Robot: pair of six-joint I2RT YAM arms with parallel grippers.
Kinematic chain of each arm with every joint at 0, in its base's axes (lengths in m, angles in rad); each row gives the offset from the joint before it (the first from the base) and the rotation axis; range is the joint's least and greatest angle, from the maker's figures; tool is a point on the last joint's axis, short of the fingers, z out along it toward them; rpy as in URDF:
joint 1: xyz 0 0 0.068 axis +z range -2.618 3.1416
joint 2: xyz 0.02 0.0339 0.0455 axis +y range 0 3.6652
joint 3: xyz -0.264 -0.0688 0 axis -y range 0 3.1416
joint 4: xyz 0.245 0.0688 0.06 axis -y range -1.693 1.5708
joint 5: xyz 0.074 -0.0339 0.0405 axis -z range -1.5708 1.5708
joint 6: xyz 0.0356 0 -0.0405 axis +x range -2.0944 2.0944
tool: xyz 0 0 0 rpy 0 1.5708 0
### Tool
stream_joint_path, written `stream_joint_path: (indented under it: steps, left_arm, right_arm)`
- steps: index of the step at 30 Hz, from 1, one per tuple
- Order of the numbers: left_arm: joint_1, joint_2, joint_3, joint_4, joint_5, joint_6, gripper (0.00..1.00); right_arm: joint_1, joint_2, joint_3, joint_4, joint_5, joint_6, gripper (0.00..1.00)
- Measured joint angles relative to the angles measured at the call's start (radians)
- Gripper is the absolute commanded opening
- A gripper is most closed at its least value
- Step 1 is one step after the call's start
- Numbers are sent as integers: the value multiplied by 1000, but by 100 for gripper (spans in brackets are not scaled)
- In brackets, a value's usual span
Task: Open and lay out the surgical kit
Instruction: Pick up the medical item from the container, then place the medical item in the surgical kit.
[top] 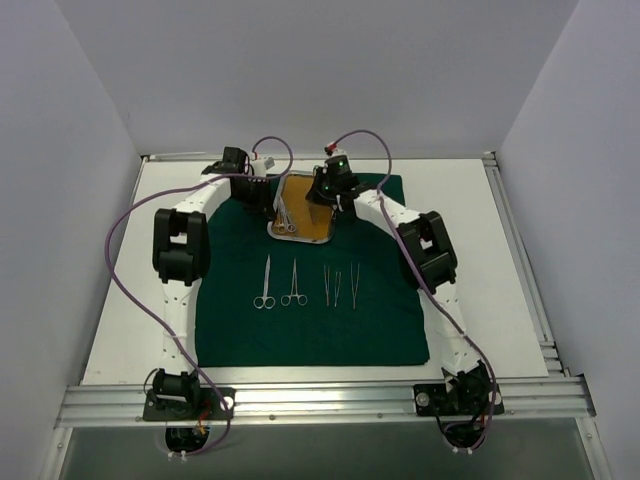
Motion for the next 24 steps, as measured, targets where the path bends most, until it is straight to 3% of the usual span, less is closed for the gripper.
stream_joint_path:
  steps: [4, 9, 14, 24]
  left_arm:
    - [0, 0, -2, 6, 3, -13, 20]
    - [0, -2, -10, 18, 3, -30, 20]
    - [0, -18, -45, 57, 3, -64, 2]
    - [17, -116, -253, 256, -9, -232, 2]
  right_arm:
    - [-31, -110, -55, 18, -2, 10, 0]
    - [-62, -381, -276, 83, 0, 38, 0]
    - [-76, -588, -475, 161, -3, 66, 0]
    - [-141, -875, -982, 207, -14, 142, 0]
